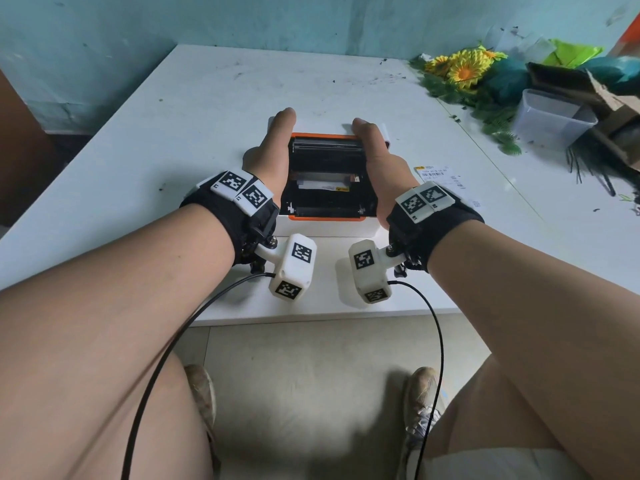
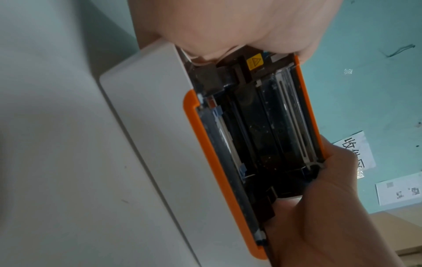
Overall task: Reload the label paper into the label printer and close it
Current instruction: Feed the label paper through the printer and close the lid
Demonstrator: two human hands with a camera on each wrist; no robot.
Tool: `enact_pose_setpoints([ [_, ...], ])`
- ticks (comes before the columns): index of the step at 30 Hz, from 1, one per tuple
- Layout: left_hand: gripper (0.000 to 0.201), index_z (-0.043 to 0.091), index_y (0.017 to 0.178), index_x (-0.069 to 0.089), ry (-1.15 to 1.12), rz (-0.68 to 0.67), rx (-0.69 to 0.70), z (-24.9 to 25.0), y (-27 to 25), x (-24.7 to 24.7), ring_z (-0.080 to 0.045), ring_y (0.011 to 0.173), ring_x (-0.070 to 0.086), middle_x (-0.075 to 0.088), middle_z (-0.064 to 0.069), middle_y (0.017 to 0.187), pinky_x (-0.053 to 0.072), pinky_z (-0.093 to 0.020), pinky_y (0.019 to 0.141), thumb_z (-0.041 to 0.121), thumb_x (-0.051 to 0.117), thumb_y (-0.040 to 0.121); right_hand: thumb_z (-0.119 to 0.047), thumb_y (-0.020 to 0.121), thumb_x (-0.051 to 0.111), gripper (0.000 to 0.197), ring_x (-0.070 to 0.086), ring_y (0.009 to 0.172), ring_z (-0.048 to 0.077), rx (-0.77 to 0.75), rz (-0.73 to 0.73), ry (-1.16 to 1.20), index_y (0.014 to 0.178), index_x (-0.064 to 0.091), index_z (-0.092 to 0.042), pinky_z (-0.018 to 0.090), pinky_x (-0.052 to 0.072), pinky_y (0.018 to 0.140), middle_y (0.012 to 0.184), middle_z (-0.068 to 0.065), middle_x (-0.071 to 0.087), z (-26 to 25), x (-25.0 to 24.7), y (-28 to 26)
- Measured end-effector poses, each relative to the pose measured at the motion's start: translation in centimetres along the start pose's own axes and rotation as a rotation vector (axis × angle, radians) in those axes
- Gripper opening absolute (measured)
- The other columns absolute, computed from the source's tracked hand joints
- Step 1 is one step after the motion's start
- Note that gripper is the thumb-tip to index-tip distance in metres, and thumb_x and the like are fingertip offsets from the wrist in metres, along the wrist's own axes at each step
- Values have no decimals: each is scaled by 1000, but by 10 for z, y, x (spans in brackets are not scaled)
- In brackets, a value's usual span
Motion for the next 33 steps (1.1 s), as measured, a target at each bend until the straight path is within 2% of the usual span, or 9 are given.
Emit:
enact_pose_setpoints([
  [5,111,33,128,72,-49,-70,-17,-5,12,-3,-32,105,79,79,-3,120,61,-56,94,94,78,36,-72,88,66,59,81,93,23,-3,-20,13,109,74,-18,23,57,41,125,15,79,0,1,-2],
  [10,129,40,132,69,-28,-112,-41,-14,37,-6,-36,124,70,73,-2,136,53,-60,102,97,77,16,-74,89,63,68,83,87,24,-14,-29,-4,121,75,-16,23,58,43,124,15,79,1,2,1],
  [13,132,38,136,68,-11,-132,-28,-12,37,-5,-39,133,64,68,-6,145,50,-61,107,98,73,19,-77,84,63,70,83,100,30,-23,-23,-23,115,78,-17,37,69,70,123,16,81,2,2,8],
  [15,138,35,140,65,-3,-126,-44,-10,35,-3,-40,134,63,66,-8,147,49,-62,107,99,72,18,-78,82,62,70,83,98,31,-26,-14,-31,109,78,-15,41,66,84,111,14,83,4,1,12],
  [19,123,28,140,65,26,-118,-55,-4,21,-3,-41,131,66,68,-11,144,52,-61,105,96,71,39,-79,81,62,65,77,76,26,-37,0,-45,98,77,-18,34,65,73,86,5,72,5,1,17],
  [23,103,28,144,63,36,-170,-22,6,-2,-4,-36,128,69,71,-9,141,58,-50,96,88,70,60,-81,77,63,73,75,77,25,-43,-3,-52,104,80,-15,45,63,92,85,6,74,7,0,21],
  [26,66,18,125,73,-88,-262,-12,13,-6,-8,-29,84,80,82,-8,99,62,-37,71,73,54,94,-80,77,63,69,73,75,25,-43,3,-45,96,78,-16,44,63,93,82,6,74,7,0,21],
  [29,64,14,108,74,-191,-329,-120,17,-6,-12,-33,85,78,79,-13,102,64,-44,76,70,46,97,-78,73,66,65,72,71,24,-34,11,-6,93,76,-17,45,64,91,79,6,74,5,-3,23],
  [33,42,15,97,66,-58,-164,-111,17,8,-17,-30,89,73,75,-9,95,54,-37,80,48,43,108,-74,77,68,57,75,74,26,-27,50,36,95,75,-21,54,64,92,88,6,76,-1,-18,29],
])
Point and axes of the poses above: each hand's wrist, its own y-axis towards the middle knuckle, its own x-axis out of the palm, z = x × y, the point moved 3 cm from there along y, towards the middle knuckle
